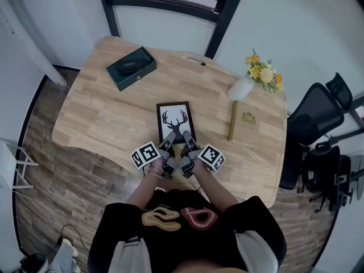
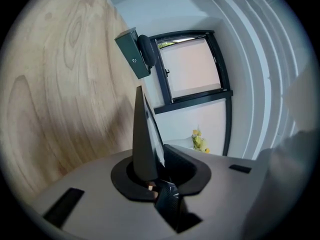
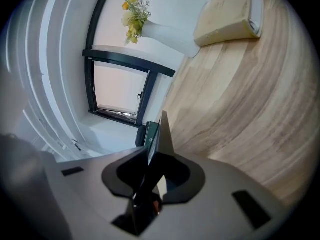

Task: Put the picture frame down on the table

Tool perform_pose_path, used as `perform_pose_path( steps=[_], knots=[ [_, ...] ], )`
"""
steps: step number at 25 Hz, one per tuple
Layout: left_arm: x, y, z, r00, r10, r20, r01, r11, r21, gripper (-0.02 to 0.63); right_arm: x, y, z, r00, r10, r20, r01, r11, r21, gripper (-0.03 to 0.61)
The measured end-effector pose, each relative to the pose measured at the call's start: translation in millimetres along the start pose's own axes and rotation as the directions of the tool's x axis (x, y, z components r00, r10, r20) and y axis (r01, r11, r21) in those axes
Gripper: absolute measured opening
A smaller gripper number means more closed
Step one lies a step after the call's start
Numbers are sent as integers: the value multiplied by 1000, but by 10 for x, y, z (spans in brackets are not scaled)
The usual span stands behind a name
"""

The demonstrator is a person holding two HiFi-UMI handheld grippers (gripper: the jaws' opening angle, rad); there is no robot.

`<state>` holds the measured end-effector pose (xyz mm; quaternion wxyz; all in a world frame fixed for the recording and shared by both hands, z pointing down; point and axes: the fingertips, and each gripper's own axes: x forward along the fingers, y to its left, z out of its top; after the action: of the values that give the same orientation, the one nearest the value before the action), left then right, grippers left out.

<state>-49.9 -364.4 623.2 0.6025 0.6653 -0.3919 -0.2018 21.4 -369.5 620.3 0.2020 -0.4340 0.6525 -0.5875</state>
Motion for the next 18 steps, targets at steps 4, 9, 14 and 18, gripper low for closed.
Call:
perform_pose_path(
  steps=[4, 9, 14, 18],
  knots=[
    [144, -5, 111, 1000, 14, -12, -14, 1000, 7, 69, 148, -17, 101, 1000, -7, -13, 7, 1000, 23, 86],
    [295, -1, 229, 1000, -12, 9, 12, 1000, -2, 67, 328, 4, 235, 999, 2, -40, -3, 1000, -17, 87],
    [459, 43, 342, 1000, 0, 31, 1, 1000, -16, 67, 498, -20, 350, 998, -1, -59, -1, 1000, -26, 87],
    [601, 49, 391, 1000, 0, 19, 0, 1000, -6, 67, 599, -59, 452, 997, 5, -71, -7, 1000, -21, 87]
  ],
)
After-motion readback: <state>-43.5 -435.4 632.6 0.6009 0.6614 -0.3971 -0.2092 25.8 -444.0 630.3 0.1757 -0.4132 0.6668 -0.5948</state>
